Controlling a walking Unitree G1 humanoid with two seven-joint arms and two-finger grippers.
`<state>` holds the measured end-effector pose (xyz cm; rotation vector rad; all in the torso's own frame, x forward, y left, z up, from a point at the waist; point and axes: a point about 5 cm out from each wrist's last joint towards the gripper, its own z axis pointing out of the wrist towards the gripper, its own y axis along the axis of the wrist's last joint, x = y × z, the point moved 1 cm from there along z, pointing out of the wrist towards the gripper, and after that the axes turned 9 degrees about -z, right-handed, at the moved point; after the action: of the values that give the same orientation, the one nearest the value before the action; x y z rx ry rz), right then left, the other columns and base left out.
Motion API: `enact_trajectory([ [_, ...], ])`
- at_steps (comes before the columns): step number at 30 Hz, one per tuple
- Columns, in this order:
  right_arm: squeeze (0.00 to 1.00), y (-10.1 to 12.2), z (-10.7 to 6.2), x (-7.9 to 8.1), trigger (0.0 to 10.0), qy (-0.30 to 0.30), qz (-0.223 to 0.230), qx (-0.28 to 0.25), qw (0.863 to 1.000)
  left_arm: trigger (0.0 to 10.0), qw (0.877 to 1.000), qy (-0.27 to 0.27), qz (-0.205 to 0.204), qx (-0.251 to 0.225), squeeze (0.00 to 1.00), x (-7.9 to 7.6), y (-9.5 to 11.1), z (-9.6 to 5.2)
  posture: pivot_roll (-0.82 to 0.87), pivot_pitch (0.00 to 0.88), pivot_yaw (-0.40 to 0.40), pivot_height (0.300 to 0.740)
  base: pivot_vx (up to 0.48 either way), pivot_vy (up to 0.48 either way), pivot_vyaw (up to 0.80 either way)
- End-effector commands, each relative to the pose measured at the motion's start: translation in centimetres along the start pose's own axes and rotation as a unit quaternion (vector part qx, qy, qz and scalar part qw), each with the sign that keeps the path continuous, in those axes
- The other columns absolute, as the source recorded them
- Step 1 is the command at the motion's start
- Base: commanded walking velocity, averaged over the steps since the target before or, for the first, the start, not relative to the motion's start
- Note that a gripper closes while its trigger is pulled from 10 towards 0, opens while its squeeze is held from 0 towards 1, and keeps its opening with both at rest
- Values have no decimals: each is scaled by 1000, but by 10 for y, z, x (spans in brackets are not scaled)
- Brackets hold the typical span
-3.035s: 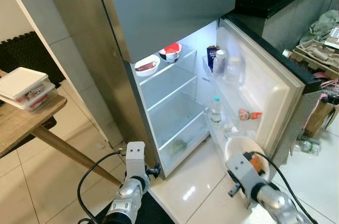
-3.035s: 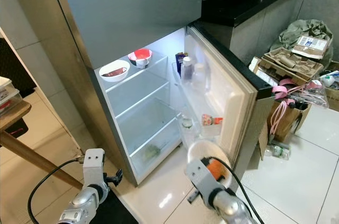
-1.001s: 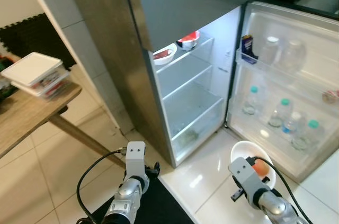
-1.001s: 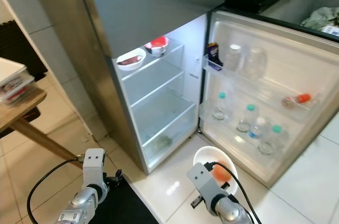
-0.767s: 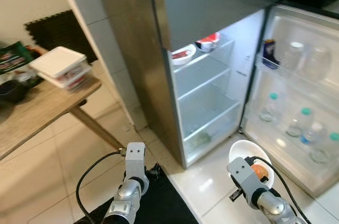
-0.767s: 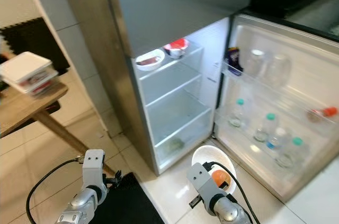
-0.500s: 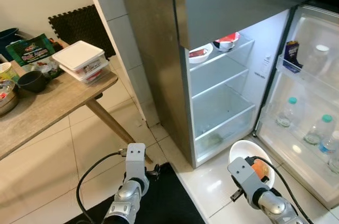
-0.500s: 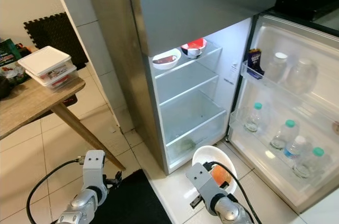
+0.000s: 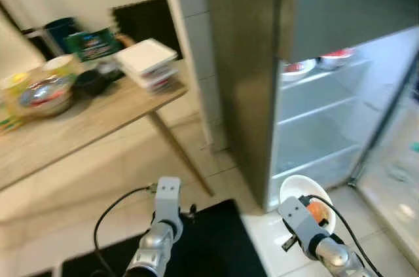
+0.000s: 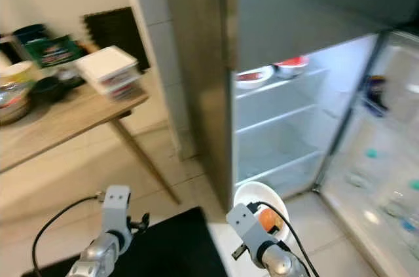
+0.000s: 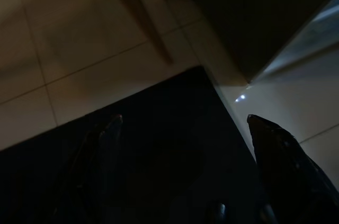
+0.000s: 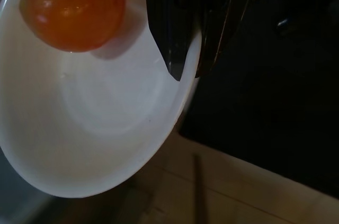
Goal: Restocking fridge
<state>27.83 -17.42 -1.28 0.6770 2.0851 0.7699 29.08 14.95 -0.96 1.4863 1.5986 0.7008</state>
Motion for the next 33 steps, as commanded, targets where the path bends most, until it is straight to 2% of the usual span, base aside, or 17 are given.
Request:
enact_trajectory([
  [1, 0, 5, 2, 2, 10000, -3, 1, -8, 1000, 10000, 1000, 10, 9, 11, 0, 8, -5, -3, -89, 84, 106, 740, 0, 0, 800],
  [5, 0, 3, 1, 1, 10000, -14, 10, -5, 1000, 10000, 1000, 8, 10, 13, 0, 7, -5, -2, -89, 83, 107, 740, 0, 0, 733],
  [8, 0, 0, 0, -1, 10000, -25, 32, 1, 999, 10000, 1000, 3, 18, 14, 0, 6, -5, -2, -87, 83, 109, 740, 0, 0, 0],
  [16, 0, -2, -1, 1, 10000, -36, 40, 8, 998, 10000, 999, 7, 15, 28, 0, 9, -9, -4, -86, 79, 110, 740, 0, 0, 0],
  [20, 0, -4, 0, 1, 10000, -49, 52, 25, 997, 10000, 1000, 4, 7, 26, 0, 7, -9, -4, -86, 81, 110, 740, 0, 0, 0],
  [21, 0, -11, 1, 4, 10000, -53, 63, 56, 995, 10000, 1000, -3, 1, 26, 0, 5, -9, -3, -82, 84, 109, 740, 0, 0, 0],
  [24, 0, -17, 0, 7, 10000, -55, 75, 79, 992, 10000, 1000, -8, -1, 29, 0, 3, -9, -2, -78, 84, 109, 740, 0, 0, 0],
  [29, 0, -23, -3, 7, 10000, -69, 108, 89, 988, 10000, 999, 15, 0, 43, 0, 11, -14, -4, -79, 92, 111, 740, 0, 0, 0],
  [33, 0, -22, -3, 6, 10000, -71, 110, 88, 987, 10000, 999, 16, -9, 42, 0, 12, -13, -4, -77, 95, 109, 740, 61, 0, 0],
])
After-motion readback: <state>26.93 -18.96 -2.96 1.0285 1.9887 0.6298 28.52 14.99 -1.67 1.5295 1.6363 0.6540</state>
